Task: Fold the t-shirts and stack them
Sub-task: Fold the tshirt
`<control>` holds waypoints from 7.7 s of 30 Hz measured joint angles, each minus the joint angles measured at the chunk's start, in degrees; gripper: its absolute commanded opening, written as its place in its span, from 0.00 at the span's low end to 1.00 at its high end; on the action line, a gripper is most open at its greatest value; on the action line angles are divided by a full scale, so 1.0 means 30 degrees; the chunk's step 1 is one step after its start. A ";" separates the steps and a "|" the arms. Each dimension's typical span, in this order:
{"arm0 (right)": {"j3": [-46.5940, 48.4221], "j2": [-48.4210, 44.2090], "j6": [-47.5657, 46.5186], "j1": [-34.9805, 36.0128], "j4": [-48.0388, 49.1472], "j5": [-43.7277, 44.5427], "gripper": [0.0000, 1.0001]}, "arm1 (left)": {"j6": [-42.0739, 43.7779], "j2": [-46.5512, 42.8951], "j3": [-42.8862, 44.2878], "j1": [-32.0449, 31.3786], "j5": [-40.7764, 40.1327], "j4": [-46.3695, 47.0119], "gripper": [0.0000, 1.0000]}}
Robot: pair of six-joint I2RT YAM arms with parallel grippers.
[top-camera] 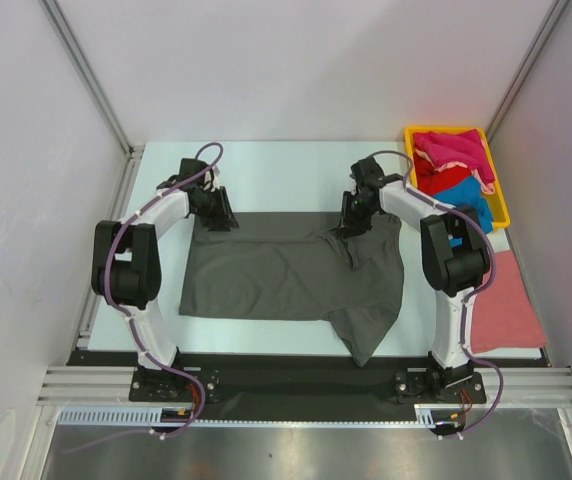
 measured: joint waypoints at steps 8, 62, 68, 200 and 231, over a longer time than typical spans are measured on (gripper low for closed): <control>-0.0197 -0.0444 0.0328 0.0000 0.0423 -0.0743 0.30 | 0.0000 0.0058 0.0000 0.0058 0.0087 0.0007 0.36; -0.0918 -0.0233 -0.0692 0.0073 -0.0036 -0.4073 0.02 | -0.0007 0.0051 -0.0546 0.0240 0.0284 0.0022 0.36; -0.1129 -0.0233 0.0641 0.0342 -0.0867 -0.5960 0.10 | -0.0066 0.0051 -0.0794 0.0240 0.0306 0.0270 0.36; -0.6739 -0.6980 -0.0423 0.0015 -0.2018 -0.1617 0.34 | 0.1311 0.4699 0.5938 -1.3202 -0.6630 0.0823 0.36; -0.6586 -0.4393 0.0444 0.0401 -0.1457 0.1151 0.20 | -0.0554 0.6040 0.5843 -1.1453 -0.3548 0.1209 0.29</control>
